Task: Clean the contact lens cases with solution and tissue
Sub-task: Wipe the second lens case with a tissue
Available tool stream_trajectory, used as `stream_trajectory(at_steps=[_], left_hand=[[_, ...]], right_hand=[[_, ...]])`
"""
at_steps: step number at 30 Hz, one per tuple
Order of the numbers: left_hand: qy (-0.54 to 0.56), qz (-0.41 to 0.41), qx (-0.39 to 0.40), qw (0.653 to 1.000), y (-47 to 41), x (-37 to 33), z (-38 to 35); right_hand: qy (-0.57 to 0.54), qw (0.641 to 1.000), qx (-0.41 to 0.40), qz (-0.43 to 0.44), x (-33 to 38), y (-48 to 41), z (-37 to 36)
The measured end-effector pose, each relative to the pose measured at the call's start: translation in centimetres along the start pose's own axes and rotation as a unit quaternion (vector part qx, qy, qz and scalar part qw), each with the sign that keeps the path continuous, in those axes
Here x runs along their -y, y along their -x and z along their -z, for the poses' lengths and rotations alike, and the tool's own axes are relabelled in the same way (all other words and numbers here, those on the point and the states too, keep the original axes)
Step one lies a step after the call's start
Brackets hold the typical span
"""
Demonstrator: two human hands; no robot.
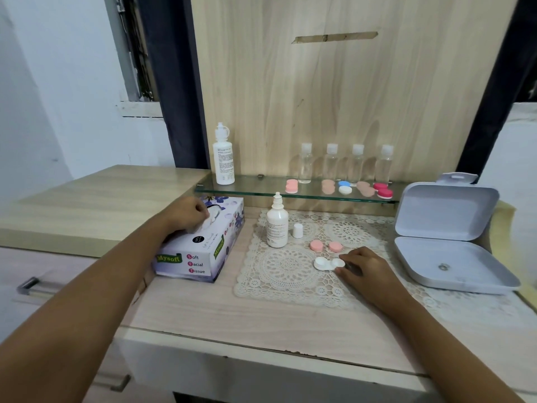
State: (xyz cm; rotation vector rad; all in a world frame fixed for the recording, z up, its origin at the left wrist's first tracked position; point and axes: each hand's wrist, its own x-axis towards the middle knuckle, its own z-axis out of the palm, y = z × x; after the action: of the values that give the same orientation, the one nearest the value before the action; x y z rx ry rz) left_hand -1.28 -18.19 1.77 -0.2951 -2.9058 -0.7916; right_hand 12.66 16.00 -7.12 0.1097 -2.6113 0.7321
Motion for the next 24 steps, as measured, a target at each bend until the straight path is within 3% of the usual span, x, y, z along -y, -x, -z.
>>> stream_trajectory(at_steps=[7, 12, 17, 24], left_hand=[[0.127, -0.012, -0.048, 0.991, 0.4, -0.9, 0.6], [0.103, -0.050, -0.008, 0.993, 0.8, -1.5, 0.3], [0.016, -0.035, 0.023, 0.999, 0.7, -1.3, 0.1], [0.112, -0.055, -0.073, 0.990, 1.8, -2.9, 1.4]], right_hand=[[-0.006, 1.000, -0.001, -0.002, 0.1, 0.0, 0.0], [-0.002, 1.000, 0.000, 0.001, 0.1, 0.1, 0.1], [0.004, 1.000, 0.002, 0.002, 0.1, 0.0, 0.1], [0.001, 1.000, 0.004, -0.007, -0.1, -0.1, -0.1]])
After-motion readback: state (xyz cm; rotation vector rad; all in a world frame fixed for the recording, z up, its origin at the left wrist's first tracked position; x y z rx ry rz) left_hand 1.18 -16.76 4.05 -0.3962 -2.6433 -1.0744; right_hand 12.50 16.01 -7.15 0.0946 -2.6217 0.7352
